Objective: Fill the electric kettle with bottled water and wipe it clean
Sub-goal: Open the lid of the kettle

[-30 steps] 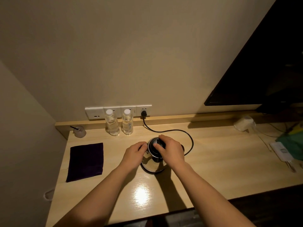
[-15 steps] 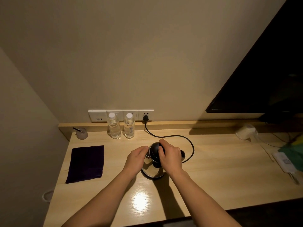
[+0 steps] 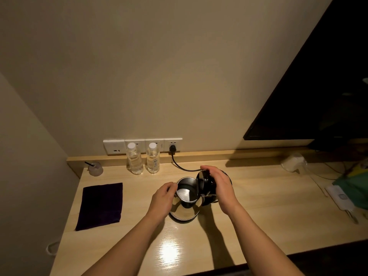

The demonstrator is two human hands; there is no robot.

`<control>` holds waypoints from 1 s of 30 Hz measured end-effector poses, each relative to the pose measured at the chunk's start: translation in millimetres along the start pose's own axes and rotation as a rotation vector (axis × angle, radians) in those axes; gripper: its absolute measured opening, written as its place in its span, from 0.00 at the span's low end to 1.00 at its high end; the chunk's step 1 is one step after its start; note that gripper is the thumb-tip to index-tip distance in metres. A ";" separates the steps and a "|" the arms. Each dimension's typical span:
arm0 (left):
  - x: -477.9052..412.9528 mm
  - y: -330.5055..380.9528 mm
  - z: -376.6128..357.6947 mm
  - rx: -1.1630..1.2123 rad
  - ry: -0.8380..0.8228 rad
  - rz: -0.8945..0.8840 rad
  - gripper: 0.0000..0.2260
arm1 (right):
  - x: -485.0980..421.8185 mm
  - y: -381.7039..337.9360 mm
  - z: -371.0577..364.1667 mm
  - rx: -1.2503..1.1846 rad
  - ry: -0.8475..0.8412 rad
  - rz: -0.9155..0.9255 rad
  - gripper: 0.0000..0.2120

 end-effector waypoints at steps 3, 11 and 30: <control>0.4 -0.2 -2.0 0.015 0.023 0.012 0.12 | -1.3 3.7 8.1 0.002 0.061 0.030 0.12; 1.9 -1.6 -3.2 -0.001 0.038 0.010 0.10 | -2.2 19.8 26.1 0.070 0.084 0.007 0.15; -100.4 74.9 149.3 -0.723 0.312 -0.241 0.21 | 1.0 -85.6 -84.5 1.097 -0.253 0.778 0.27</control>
Point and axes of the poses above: each hand's wrist, its own x-axis away from the middle knuckle, its own z-axis out of the back of the hand, y = z × x, the point moved 4 cm from there along -x, towards the middle knuckle, and after that the axes turned 4 degrees about y, right-handed, at the moved point
